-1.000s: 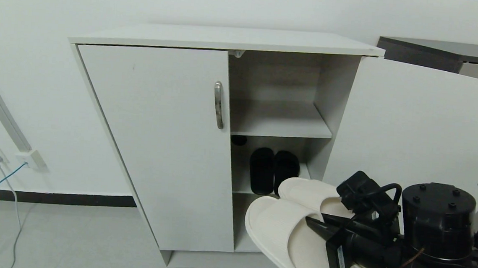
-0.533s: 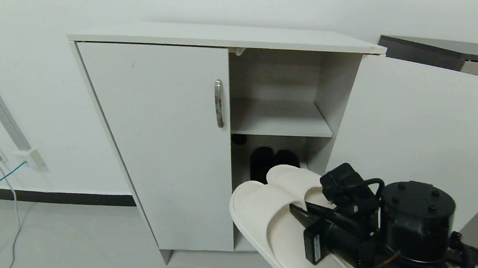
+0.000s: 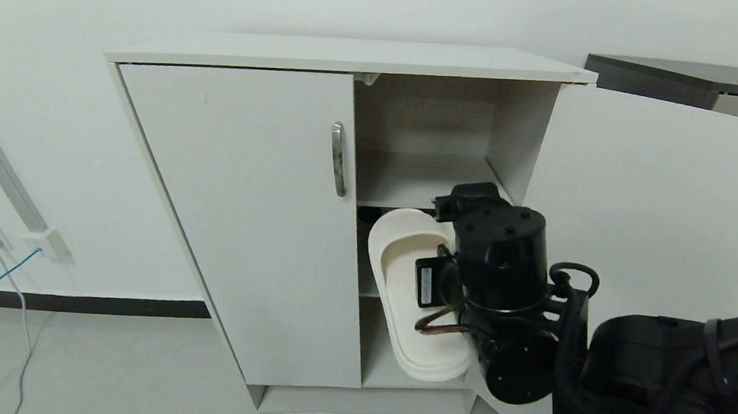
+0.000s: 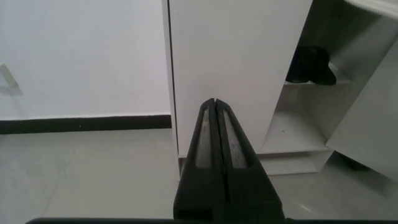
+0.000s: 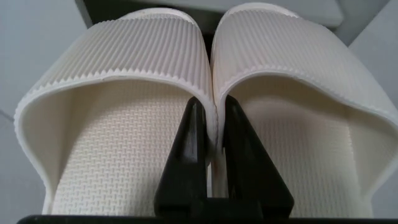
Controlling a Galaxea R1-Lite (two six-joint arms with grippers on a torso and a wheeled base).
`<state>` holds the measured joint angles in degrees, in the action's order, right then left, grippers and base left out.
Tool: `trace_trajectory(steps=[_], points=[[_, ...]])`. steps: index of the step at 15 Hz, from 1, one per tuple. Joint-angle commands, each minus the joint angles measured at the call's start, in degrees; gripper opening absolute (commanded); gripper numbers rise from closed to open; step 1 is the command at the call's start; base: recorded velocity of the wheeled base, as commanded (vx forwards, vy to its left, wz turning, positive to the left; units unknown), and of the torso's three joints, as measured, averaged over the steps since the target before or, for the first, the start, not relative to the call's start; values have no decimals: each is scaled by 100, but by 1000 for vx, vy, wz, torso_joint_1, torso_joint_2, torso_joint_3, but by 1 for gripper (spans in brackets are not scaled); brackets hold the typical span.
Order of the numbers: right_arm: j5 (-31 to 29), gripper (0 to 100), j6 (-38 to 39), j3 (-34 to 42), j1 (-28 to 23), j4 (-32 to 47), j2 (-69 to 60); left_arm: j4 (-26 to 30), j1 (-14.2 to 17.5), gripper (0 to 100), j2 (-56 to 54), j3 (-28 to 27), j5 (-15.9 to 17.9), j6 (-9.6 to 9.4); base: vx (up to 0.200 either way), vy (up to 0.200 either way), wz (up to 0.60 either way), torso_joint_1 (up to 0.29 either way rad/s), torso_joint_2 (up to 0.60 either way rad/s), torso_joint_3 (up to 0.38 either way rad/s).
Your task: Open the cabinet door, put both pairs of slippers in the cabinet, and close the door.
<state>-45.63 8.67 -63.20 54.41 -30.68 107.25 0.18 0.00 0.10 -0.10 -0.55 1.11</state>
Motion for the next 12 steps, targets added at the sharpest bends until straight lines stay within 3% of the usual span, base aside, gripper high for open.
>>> trace_trajectory(steps=[1,4,10,12], points=[[-157,0,12,-703,-114,291,314,-1,0,0,-1,1,-7,3,0,0,0,0,0,0],[-174,0,3,-1353,-466,528,674,-1,0,0,-10,1,-7,3,0,0,0,0,0,0],[-174,0,3,-1344,-501,528,718,-1,0,0,-1,1,11,-5,0,0,0,0,0,0],[-174,0,3,-1336,-501,528,709,-1,0,0,-1,1,11,-5,200,0,0,2,5,5]])
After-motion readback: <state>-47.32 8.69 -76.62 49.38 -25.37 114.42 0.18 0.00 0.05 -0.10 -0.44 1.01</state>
